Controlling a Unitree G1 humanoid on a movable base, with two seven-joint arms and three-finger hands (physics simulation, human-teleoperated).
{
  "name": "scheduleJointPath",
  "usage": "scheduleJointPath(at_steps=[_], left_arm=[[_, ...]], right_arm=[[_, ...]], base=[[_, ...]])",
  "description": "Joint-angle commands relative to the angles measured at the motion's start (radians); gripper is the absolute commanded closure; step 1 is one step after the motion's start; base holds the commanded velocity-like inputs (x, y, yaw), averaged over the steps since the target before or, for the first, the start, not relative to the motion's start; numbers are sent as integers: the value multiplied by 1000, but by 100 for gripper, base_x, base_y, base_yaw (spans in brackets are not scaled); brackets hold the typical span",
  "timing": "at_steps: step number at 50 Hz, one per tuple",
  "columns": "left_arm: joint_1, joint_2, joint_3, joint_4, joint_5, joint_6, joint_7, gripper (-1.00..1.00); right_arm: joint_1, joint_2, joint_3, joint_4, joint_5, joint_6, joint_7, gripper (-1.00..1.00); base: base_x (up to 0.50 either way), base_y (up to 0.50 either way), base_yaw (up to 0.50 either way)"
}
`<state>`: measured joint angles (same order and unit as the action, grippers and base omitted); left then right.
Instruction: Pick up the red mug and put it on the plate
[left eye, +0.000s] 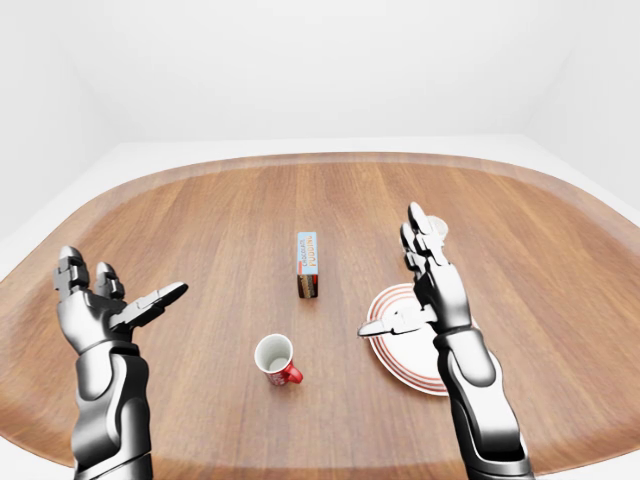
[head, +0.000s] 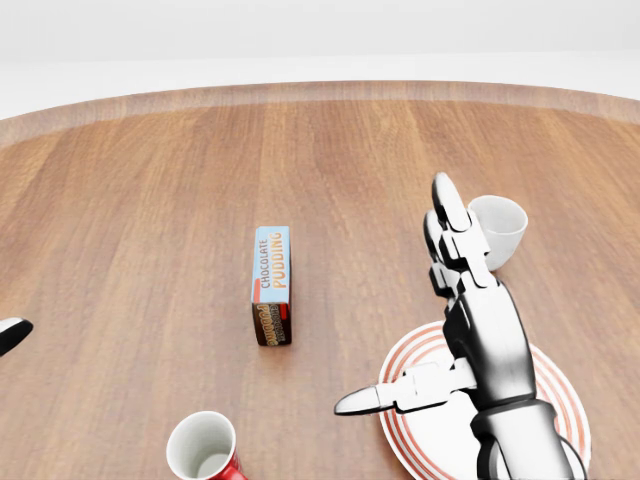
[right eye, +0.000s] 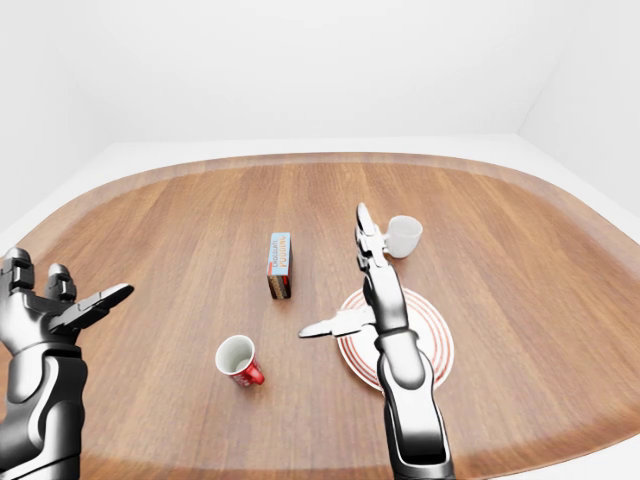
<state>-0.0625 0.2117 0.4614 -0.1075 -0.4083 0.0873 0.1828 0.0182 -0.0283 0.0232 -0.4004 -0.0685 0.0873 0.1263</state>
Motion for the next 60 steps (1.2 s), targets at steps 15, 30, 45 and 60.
scheduleJointPath(at_steps=[15,30,45,60], left_arm=[[-1,-2,-5,13,4,0,-5,-100],[-1,-4,-8,7,8,0,-1,-100],[0,-4,-10,6,8,0,-1,-100],[-2,-5,-12,18,10,0,-3,-100]], right_arm=[[38,90,428,240,-273,0,-12,-100],[11,129,440,430,-313,0,-4,-100],[-16,166,431,603,-350,-65,8,-100],[-121,241,364,919,-407,-175,3,-100]], base=[[0,0,0],[0,0,0],[0,0,0],[0,0,0]])
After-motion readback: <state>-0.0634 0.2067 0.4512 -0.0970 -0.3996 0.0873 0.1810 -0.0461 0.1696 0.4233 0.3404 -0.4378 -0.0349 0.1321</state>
